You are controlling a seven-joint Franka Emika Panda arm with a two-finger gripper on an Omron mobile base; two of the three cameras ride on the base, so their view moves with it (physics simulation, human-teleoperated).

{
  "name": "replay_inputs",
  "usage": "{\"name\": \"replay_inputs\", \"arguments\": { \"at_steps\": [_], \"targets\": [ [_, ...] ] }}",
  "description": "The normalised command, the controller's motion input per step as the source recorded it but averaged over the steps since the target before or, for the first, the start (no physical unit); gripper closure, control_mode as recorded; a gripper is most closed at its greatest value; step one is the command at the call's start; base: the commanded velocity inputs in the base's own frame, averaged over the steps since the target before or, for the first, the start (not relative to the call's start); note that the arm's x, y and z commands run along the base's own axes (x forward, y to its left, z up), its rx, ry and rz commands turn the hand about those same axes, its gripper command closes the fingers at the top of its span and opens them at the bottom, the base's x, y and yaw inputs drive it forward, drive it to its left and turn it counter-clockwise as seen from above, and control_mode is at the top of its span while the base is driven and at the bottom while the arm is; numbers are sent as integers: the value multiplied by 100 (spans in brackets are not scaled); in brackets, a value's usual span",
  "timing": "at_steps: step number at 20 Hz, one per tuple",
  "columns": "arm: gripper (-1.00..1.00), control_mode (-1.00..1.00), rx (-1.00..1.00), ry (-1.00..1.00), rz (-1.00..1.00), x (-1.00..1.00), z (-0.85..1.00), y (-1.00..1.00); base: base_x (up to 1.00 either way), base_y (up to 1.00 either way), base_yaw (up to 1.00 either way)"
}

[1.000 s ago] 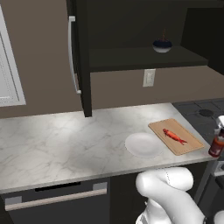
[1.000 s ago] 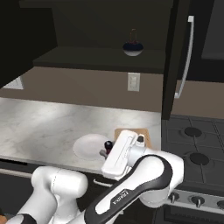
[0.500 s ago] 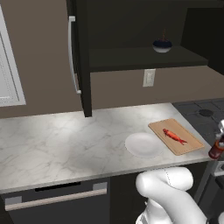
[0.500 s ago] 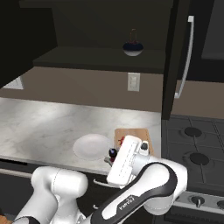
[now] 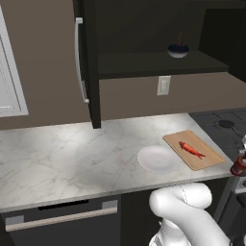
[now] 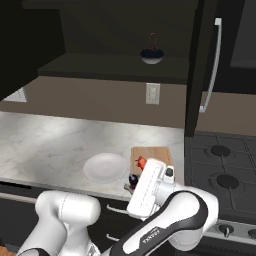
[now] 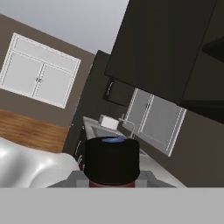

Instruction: Pick the fish from the plate and place it on the cutting board. Then pick the condiment bottle from the cabinet and place it next to the cutting board.

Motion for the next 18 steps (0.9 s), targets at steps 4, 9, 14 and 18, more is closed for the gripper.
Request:
{"name": "replay_inputs", "arguments": {
  "at_steps": [4, 9, 14, 18],
  "targets": [
    [100, -100, 0, -1, 0, 8, -11, -9, 0, 0, 0],
    [100, -100, 1, 0, -1, 23, -14, -8, 0, 0, 0],
    [100, -100, 1, 0, -4, 37, -21, -3, 0, 0, 0],
    [100, -100, 0, 0, -5, 31, -21, -7, 0, 0, 0]
  ]
}}
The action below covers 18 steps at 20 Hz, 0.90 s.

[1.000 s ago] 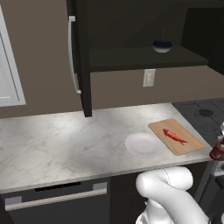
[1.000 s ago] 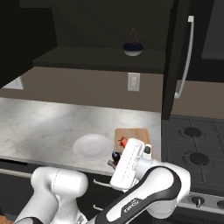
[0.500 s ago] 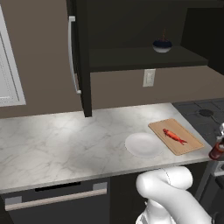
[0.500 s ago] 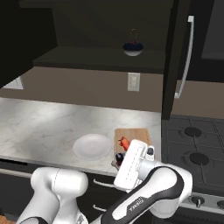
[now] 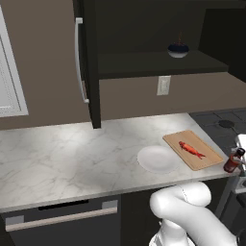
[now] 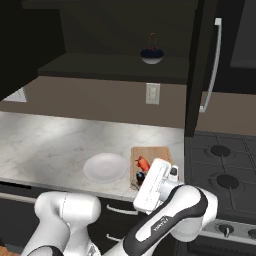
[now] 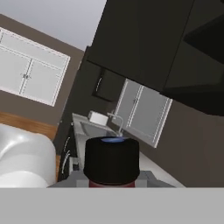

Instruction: Pick the fish from the plate and place it on the cutting board. Then pick the condiment bottle from the cabinet and place it next to the cutting board.

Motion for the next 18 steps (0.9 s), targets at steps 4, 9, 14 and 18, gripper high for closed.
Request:
{"name": "replay_inputs", "arguments": {
  "at_steps": [4, 9, 14, 18],
  "targets": [
    [100, -100, 0, 0, -5, 20, -17, -20, 0, 0, 0],
    [100, -100, 0, 0, -5, 11, -9, -31, 0, 0, 0],
    [100, -100, 0, 0, -5, 11, -6, -22, 0, 0, 0],
    [100, -100, 0, 0, -4, 13, -18, -11, 0, 0, 0]
  ]
}}
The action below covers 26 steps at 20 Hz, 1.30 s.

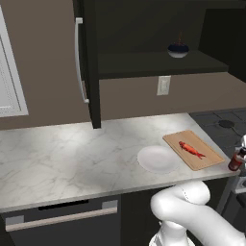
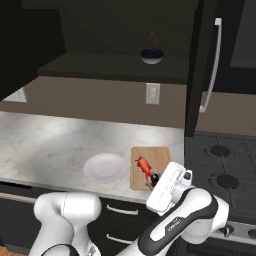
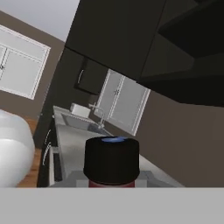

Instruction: Pick the fish from the plate and place it on the cutting board. Then pick the condiment bottle from the cabinet and place it next to the cutting board.

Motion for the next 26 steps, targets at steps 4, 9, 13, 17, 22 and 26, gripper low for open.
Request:
{"name": "replay_inputs", "arguments": {
  "at_steps": [4, 9, 13, 17, 22, 26],
  "targets": [
    [100, -100, 0, 0, -3, 16, -26, -7, 0, 0, 0],
    [100, -100, 0, -1, -1, 16, -29, -4, 0, 0, 0],
    [100, -100, 0, 0, -1, 17, -22, -5, 0, 0, 0],
    [100, -100, 1, 0, -1, 20, -17, -7, 0, 0, 0],
    [100, -100, 1, 0, -1, 25, -17, -9, 0, 0, 0],
    [100, -100, 1, 0, -1, 22, -16, -10, 0, 0, 0]
  ]
}}
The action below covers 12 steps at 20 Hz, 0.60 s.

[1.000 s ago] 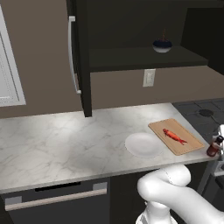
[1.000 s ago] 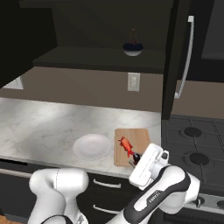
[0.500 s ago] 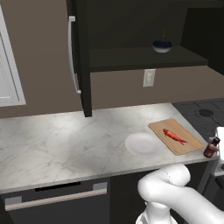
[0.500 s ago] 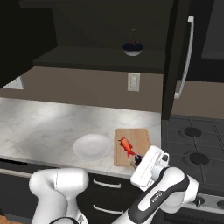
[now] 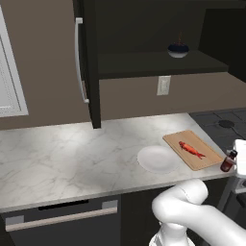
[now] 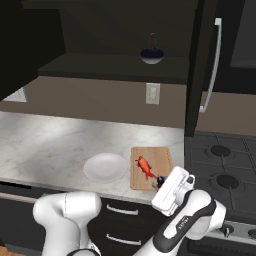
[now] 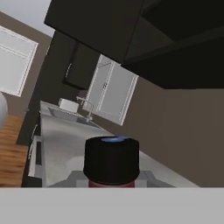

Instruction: Pick the fish from the plate and place it on the cutting board. Then pick the condiment bottle from the cabinet and place it next to the cutting board.

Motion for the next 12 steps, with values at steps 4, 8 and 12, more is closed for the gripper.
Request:
{"name": "replay_inputs", "arguments": {
  "at_steps": [4, 8, 12],
  "targets": [
    [100, -100, 0, 0, -1, 17, -20, -13, 0, 0, 0],
    [100, -100, 0, 0, 0, 13, -21, -14, 0, 0, 0],
    [100, -100, 0, 0, 0, 16, -20, -14, 0, 0, 0]
  ]
}}
